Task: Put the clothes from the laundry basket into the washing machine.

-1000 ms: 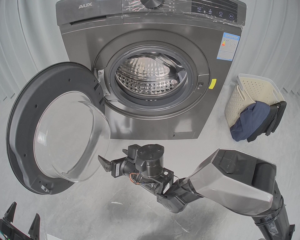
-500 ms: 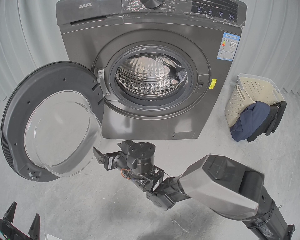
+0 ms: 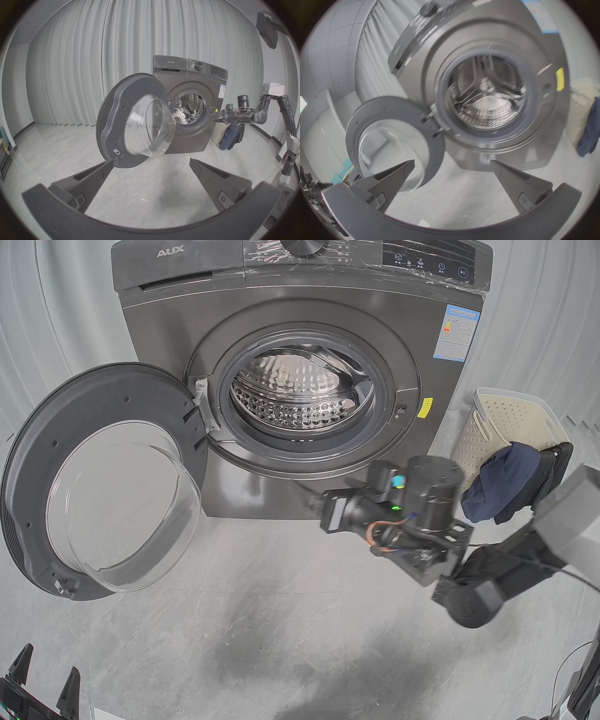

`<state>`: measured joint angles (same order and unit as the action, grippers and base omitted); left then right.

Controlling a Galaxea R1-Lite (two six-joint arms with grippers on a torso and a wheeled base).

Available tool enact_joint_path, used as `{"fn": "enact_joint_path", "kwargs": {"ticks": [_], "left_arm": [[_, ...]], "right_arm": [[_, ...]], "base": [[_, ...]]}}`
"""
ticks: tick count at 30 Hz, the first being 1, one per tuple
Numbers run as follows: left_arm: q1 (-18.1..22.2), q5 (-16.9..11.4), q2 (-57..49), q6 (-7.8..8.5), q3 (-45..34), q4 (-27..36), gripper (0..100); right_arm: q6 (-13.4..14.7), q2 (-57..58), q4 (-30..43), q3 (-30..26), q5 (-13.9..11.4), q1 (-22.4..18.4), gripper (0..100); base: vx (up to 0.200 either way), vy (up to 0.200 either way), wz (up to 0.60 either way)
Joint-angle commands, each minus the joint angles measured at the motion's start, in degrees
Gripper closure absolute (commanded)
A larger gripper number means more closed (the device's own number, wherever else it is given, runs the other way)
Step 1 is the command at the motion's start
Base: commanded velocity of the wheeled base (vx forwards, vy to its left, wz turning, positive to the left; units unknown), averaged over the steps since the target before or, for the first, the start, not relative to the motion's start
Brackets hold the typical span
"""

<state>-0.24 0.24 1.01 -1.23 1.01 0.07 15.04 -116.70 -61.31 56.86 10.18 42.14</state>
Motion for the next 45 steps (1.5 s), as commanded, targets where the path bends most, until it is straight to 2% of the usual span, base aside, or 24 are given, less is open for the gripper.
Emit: {"fn": "enact_joint_path", "kwargs": {"ticks": [1, 5, 8, 9, 12, 13, 14, 15, 17, 18, 19, 21, 24, 25, 27, 28, 30, 33, 34, 36, 39, 41, 43, 45], "left_arm": [[-0.02, 0.02, -0.66, 0.0, -0.92, 0.01, 0], [-0.02, -0.07, -0.66, 0.0, -0.92, 0.01, 0], [-0.02, -0.07, -0.66, 0.0, -0.92, 0.01, 0], [-0.02, -0.07, -0.66, 0.0, -0.92, 0.01, 0], [-0.02, -0.07, -0.66, -0.09, -0.92, 0.01, 0], [-0.02, -0.07, -0.66, -0.09, -0.92, 0.01, 0], [-0.02, -0.07, -0.66, -0.09, -0.92, 0.01, 0], [-0.02, -0.07, -0.66, -0.09, -0.92, 0.01, 0], [-0.02, -0.07, -0.66, -0.09, -0.92, 0.01, 0], [-0.02, -0.07, -0.66, -0.09, -0.92, 0.01, 0], [-0.02, -0.07, -0.66, -0.09, -0.92, 0.01, 0], [-0.02, -0.16, -0.66, -0.09, -0.92, 0.01, 0], [-0.02, -0.16, -0.66, -0.09, -0.92, 0.01, 0], [-0.02, -0.16, -0.66, -0.09, -0.92, 0.01, 0], [-0.02, -0.16, -0.66, -0.09, -0.92, 0.01, 0], [-0.02, -0.16, -0.66, -0.09, -0.92, 0.01, 0], [-0.02, -0.16, -0.66, -0.09, -0.92, 0.01, 0], [-0.02, -0.16, -0.66, -0.09, -0.92, 0.01, 0], [-0.02, -0.16, -0.66, -0.09, -0.92, 0.01, 0], [-0.02, -0.24, -0.66, -0.09, -0.92, 0.01, 0], [-0.02, -0.16, -0.66, -0.09, -0.92, 0.01, 0], [-0.02, -0.16, -0.66, -0.09, -0.92, 0.01, 0], [-0.02, -0.16, -0.66, -0.09, -0.92, 0.01, 0], [-0.02, -0.16, -0.66, -0.09, -0.92, 0.01, 0]], "right_arm": [[-3.18, 41.03, -1.89, -33.92, 2.3, -18.41, 0], [-4.94, 52.1, -1.8, -43.5, 2.13, -22.98, 0], [-6.25, 57.29, -1.54, -47.54, 0.28, -27.38, 0], [-7.84, 60.54, -1.27, -51.23, -2.09, -31.07, 0], [-10.74, 65.02, -0.74, -56.86, -5.08, -35.64, 0], [-10.74, 65.02, -0.74, -56.86, -5.08, -35.64, 0], [-10.3, 70.29, 5.06, -56.86, -6.66, -38.28, 0], [-10.03, 74.07, 8.75, -56.86, -6.93, -38.89, 0], [-10.12, 79.35, 14.55, -56.86, -7.19, -39.33, 0], [-10.74, 85.76, 22.81, -56.86, -7.54, -39.42, 0], [-10.74, 86.38, 23.6, -56.86, -7.63, -39.42, 0], [-11.18, 99.03, 37.14, -56.86, -9.39, -39.33, 0], [-11.0, 104.48, 43.11, -56.86, -10.71, -38.8, 0], [-10.91, 108.26, 47.77, -56.86, -12.29, -38.8, 0], [-10.91, 109.93, 49.7, -56.86, -13.26, -38.8, 0], [-11.35, 113.1, 53.75, -56.86, -15.8, -39.59, 0], [-11.44, 115.29, 57.88, -56.68, -18.62, -41.35, 0], [-11.35, 116.7, 60.08, -56.07, -19.41, -42.14, 0], [-11.44, 116.7, 60.43, -55.71, -15.36, -42.14, 0], [-11.7, 116.7, 60.95, -55.63, -9.83, -42.14, 0], [-12.32, 116.7, 61.04, -55.63, -6.58, -42.14, 0], [-12.93, 116.7, 60.78, -55.71, -7.54, -42.14, 0], [-13.37, 116.7, 60.08, -55.89, -13.34, -42.14, 0], [-13.64, 116.61, 60.43, -55.8, -15.98, -41.97, 0]], "base": [[0.0, 0.0, 0.0], [0.0, 0.0, 0.0], [0.0, 0.0, 0.0], [0.0, 0.0, 0.0], [0.0, 0.0, 0.0], [0.0, 0.0, 0.0], [0.0, 0.0, 0.0], [0.0, 0.0, 0.0], [0.0, 0.0, 0.0], [0.0, 0.0, 0.0], [0.0, 0.0, 0.0], [0.0, 0.0, 0.0], [0.0, 0.0, 0.0], [0.0, 0.0, 0.0], [0.0, 0.0, 0.0], [0.0, 0.0, 0.0], [0.0, 0.0, 0.0], [0.0, 0.0, 0.0], [0.0, 0.0, 0.0], [0.0, 0.0, 0.0], [0.0, 0.0, 0.0], [0.0, 0.0, 0.0], [0.0, 0.0, 0.0], [0.0, 0.0, 0.0]]}}
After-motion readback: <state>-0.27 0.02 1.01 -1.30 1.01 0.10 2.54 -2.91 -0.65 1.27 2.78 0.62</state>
